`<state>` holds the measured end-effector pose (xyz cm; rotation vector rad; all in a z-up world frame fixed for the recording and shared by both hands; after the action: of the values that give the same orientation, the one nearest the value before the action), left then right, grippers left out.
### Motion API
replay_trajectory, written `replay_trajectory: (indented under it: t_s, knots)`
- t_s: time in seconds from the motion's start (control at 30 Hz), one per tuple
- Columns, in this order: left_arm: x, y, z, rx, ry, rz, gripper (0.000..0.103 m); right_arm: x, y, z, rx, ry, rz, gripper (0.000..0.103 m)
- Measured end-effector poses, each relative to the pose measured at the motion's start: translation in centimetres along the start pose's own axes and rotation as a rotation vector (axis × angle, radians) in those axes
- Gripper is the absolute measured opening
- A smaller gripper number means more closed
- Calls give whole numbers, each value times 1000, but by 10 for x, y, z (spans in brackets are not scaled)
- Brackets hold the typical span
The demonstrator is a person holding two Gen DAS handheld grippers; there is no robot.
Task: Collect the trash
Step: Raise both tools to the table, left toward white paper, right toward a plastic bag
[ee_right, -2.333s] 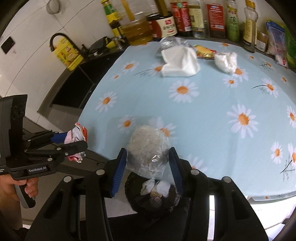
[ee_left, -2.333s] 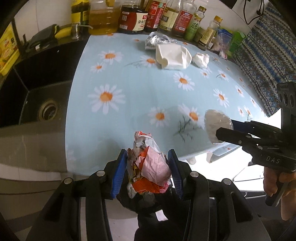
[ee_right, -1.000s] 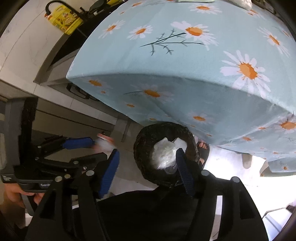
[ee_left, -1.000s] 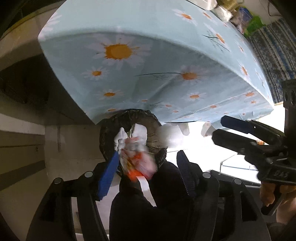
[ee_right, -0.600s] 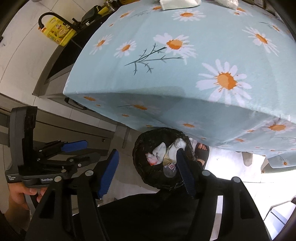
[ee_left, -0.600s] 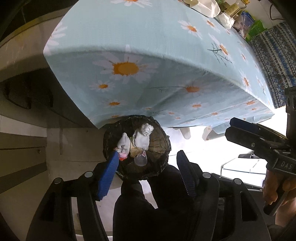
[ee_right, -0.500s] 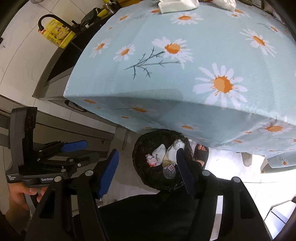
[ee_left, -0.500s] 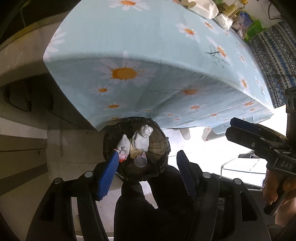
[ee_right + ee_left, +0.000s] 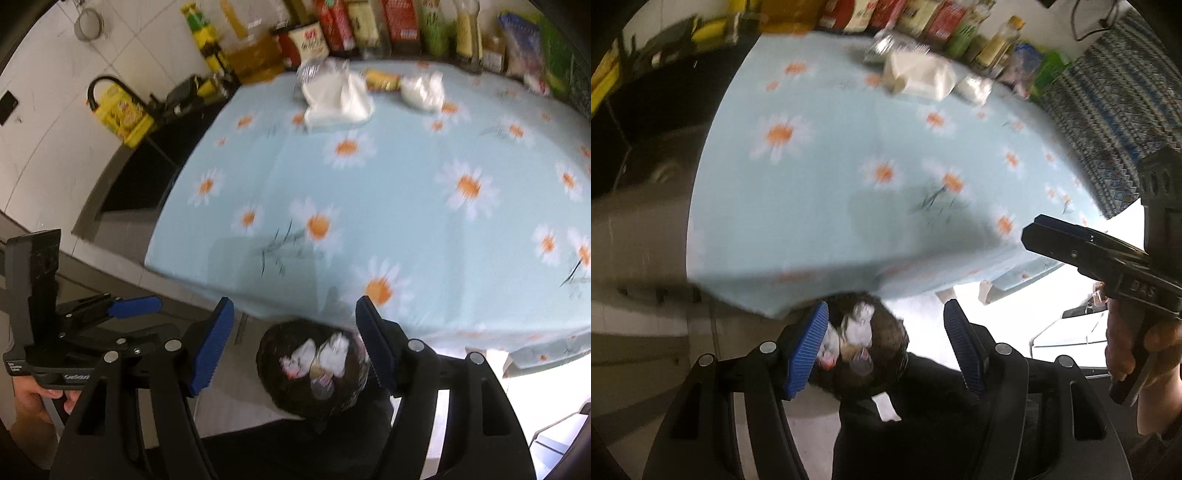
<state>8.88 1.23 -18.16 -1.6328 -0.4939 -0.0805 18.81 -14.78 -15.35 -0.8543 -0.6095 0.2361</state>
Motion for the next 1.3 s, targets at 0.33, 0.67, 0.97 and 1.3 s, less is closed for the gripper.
replay_trajectory:
  t_s: [0.33,0.67,0.97,1.3]
  knots:
    - [75,-20,-21,20,25,-95,73,62,-32,-44,-65,0,-110,83]
    - [147,1,-44,48,10,-111,80,127,-37,-100,-91,27,-133,87]
    - [191,32,-53,104,-30,-51,96,173,-4,-136,-82,-29,-71,89]
    - [220,61,-60,172,-65,-7,96,205,47,-158,-49,-86,16,89]
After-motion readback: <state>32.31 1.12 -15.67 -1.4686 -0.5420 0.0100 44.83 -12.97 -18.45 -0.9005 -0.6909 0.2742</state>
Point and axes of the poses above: each gripper's, at about its wrist camera, not at the fingertips, and y roughly the way its jaws point, z to its left, x to its top, the point moved 4 cm from there along y, roughly the way its jaws point, and after that the axes turned 12 degrees about x, right-handed, at the moved point
